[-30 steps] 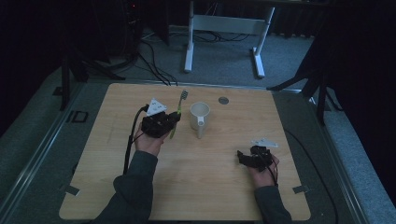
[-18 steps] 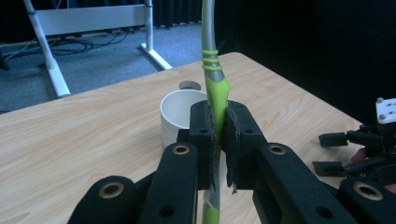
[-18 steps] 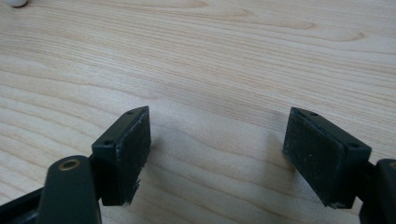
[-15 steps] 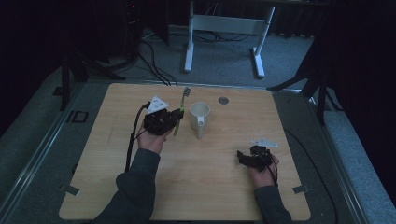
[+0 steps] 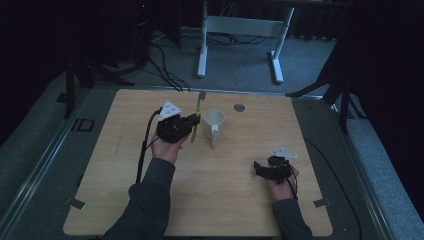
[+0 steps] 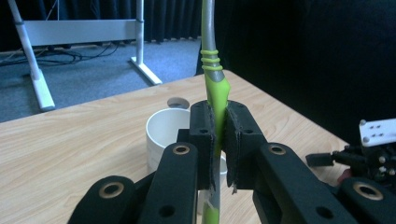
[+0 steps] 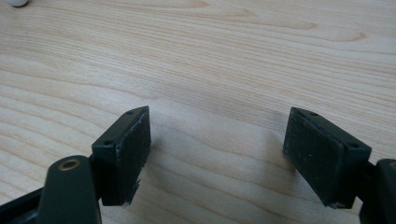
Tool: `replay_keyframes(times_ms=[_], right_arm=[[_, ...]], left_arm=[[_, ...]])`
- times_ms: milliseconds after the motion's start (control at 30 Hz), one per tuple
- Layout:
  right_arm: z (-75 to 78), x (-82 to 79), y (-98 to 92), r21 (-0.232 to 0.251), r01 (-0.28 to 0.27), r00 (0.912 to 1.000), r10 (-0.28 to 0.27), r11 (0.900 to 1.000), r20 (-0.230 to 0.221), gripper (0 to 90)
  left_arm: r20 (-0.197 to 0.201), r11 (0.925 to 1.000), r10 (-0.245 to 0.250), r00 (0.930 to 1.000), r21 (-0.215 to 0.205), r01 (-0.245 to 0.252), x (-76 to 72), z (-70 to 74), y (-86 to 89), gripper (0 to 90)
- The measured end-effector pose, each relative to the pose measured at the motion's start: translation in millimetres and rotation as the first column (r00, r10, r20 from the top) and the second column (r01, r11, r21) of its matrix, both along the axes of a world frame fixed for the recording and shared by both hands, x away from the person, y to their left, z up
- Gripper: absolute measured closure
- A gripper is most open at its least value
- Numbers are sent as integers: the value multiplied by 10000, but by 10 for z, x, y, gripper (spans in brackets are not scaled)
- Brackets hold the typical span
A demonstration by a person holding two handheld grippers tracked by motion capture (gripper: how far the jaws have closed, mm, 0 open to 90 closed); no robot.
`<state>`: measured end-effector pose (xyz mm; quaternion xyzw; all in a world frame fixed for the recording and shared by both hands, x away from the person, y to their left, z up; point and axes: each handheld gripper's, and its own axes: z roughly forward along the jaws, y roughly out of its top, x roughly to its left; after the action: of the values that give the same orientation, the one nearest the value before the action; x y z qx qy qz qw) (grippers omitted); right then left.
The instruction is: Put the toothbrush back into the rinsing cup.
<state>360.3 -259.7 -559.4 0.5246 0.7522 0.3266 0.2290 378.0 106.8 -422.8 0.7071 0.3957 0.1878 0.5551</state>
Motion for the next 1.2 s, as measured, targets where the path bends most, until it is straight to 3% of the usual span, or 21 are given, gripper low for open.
replay_keyframes(times_ms=[367, 767, 1100, 1200], right_arm=[[0, 0, -1, -6, -11, 10000, 11, 10000, 4, 228], [0, 0, 0, 3, -14, 10000, 14, 10000, 3, 228], [0, -1, 1, -12, -47, 10000, 47, 10000, 14, 229], [0, -1, 1, -9, -43, 10000, 43, 10000, 11, 228]], left_arm=[[137, 9978, -43, 9999, -667, 52, 34, 15, 1, 825], [397, 9963, -534, 9978, -652, 559, 127, 37, -74, 825], [563, 9924, -687, 9960, -980, 740, 205, 49, -115, 825], [713, 9934, -771, 9945, -792, 827, 214, 79, -147, 825]])
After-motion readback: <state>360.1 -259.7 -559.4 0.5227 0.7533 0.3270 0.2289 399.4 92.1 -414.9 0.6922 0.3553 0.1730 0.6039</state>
